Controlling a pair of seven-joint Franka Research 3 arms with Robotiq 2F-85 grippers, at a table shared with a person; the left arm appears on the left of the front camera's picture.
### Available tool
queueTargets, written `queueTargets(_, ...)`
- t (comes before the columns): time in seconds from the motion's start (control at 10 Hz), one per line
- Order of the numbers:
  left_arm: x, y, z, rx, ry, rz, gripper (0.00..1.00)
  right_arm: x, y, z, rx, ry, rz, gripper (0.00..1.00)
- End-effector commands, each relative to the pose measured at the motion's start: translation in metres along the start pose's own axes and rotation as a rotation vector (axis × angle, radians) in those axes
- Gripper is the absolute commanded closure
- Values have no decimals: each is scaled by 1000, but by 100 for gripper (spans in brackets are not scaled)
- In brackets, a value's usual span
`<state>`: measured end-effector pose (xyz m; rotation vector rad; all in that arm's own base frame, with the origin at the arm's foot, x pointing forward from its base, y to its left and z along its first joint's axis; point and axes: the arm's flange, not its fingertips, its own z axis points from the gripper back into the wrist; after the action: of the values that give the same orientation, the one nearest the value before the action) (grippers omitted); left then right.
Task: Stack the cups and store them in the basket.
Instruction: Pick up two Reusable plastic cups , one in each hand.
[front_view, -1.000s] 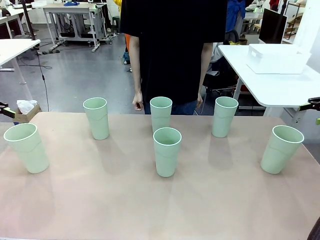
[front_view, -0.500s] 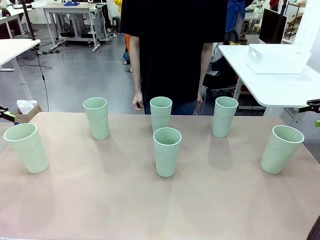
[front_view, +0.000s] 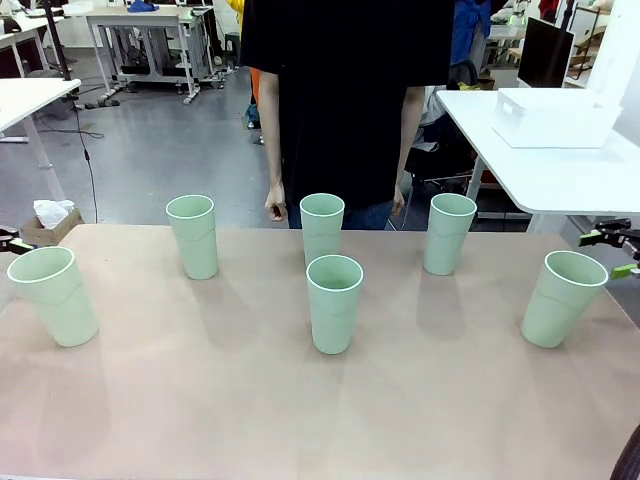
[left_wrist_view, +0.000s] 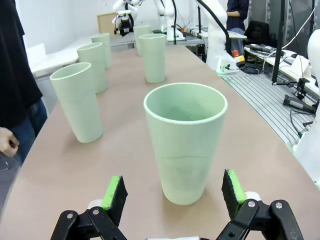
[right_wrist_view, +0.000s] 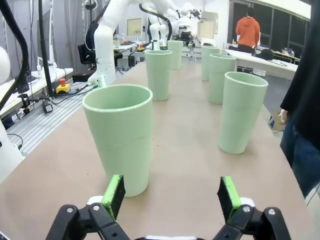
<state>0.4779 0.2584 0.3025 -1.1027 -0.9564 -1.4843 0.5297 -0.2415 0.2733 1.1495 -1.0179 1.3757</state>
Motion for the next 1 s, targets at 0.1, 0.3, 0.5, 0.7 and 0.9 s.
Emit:
queueTargets(0.1,-12,-9,-3,22,-37,-48,0,-18,16,-16,41,26,14,0)
queueTargets(0.3,-19,-18,-10,36,-51,-37,0,-23,23,-27,52,25,12,0)
queueTargets(0.5,-28,-27,-16,24,-68,-13,0,-23,30,-38,38,18,12,0)
queueTargets(0.7,-32,-26,-24,7,-74,-14,0,-24,29,-45,31,14,-2,0)
queueTargets(0.9,-32,-22,-33,-16,-76,-23,0,-25,30,-48,25,5,-14,0)
